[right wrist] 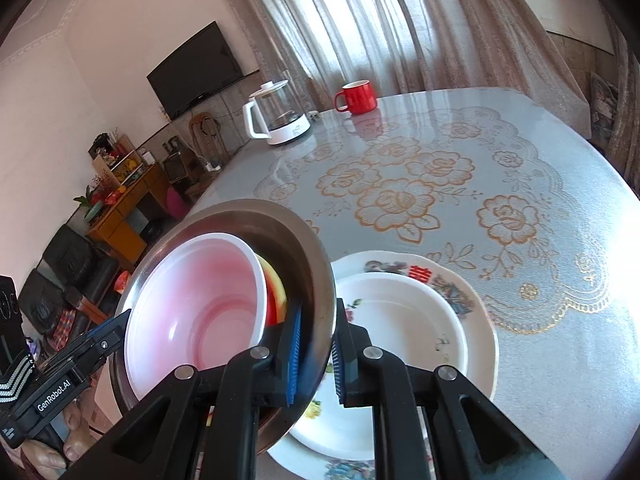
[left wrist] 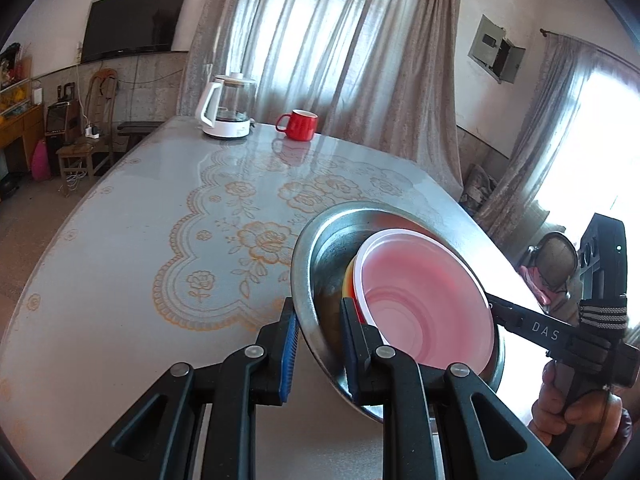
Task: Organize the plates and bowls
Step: 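Grip the steel bowl rim with both tools and lift the nested bowls, then lower the nested bowls onto the plate stack with both tools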
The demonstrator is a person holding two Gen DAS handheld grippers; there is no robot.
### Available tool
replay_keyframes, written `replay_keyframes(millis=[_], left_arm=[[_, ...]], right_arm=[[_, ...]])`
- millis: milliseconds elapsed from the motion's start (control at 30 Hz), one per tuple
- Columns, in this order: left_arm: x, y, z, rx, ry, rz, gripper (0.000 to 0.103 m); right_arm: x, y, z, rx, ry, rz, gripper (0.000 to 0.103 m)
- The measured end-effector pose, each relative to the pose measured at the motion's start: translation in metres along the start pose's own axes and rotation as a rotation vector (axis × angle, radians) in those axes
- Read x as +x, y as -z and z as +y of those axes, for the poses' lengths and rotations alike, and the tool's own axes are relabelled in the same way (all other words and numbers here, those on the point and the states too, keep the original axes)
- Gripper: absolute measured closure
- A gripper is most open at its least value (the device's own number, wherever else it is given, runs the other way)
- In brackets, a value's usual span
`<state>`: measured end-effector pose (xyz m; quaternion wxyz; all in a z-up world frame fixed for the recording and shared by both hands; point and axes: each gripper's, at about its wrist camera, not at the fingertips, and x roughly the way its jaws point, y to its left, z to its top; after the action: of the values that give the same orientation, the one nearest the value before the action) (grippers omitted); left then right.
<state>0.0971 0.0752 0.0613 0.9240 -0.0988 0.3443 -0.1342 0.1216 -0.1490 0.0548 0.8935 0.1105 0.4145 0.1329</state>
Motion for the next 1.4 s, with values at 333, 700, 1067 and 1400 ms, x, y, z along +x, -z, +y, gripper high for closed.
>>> replay_keyframes(millis=[333,700,1067,1400], left_arm=[[0.039,0.009,-0.027,0.035,0.011,0.105,0.084],[0.060,0.020,-0.032,0.044,0.003,0.167,0.083],[0.055,0.020,-0.031,0.044,-0.004,0.154,0.083],[0.051,0.022,-0.034,0.059,-0.026,0.129,0.083]], right_arm=[[0.000,0.010,-0.048,0.089,0.097,0.015,0.091],[0.012,0.024,-0.069,0.129,0.126,0.064,0.088],[0.000,0.028,-0.079,0.182,0.081,0.039,0.077],[-0.013,0.030,-0.075,0.161,0.090,-0.028,0.091]])
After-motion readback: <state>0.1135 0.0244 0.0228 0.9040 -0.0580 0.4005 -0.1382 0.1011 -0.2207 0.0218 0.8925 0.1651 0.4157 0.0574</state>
